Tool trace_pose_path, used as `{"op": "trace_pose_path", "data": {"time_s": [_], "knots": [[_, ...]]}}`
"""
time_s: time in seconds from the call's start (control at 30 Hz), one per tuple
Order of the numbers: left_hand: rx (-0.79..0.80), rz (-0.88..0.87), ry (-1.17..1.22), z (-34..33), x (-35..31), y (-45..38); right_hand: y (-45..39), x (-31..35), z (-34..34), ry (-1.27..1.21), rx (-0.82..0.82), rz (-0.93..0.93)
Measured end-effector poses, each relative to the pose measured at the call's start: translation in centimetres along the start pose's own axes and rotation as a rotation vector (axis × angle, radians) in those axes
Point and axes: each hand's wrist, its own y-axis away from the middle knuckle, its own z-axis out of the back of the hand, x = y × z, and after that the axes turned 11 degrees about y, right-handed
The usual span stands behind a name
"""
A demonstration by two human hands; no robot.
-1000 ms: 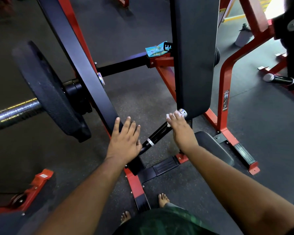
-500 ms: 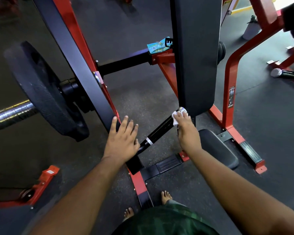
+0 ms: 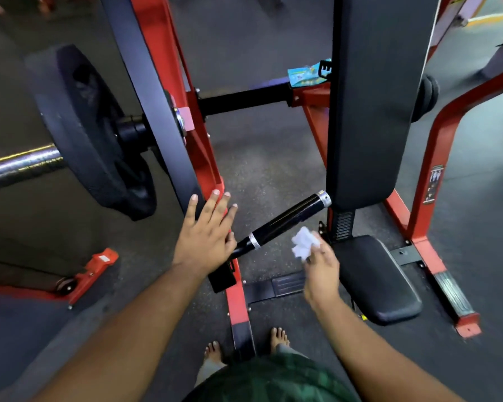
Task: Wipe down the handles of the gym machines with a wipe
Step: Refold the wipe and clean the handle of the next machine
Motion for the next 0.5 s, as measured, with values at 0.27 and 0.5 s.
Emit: {"op": "trace_pose_path", "data": {"time_s": [0.27, 0.5], "knots": [[-0.025, 0.049, 0.06, -1.8, -2.5, 5.1, -4.3, 5.3, -4.0, -0.402, -0.112, -0.294], [0.065, 0.076, 0.078, -1.8, -2.7, 6.3, 1.0, 1.4, -6.0, -0.156, 0.138, -0.413]]}}
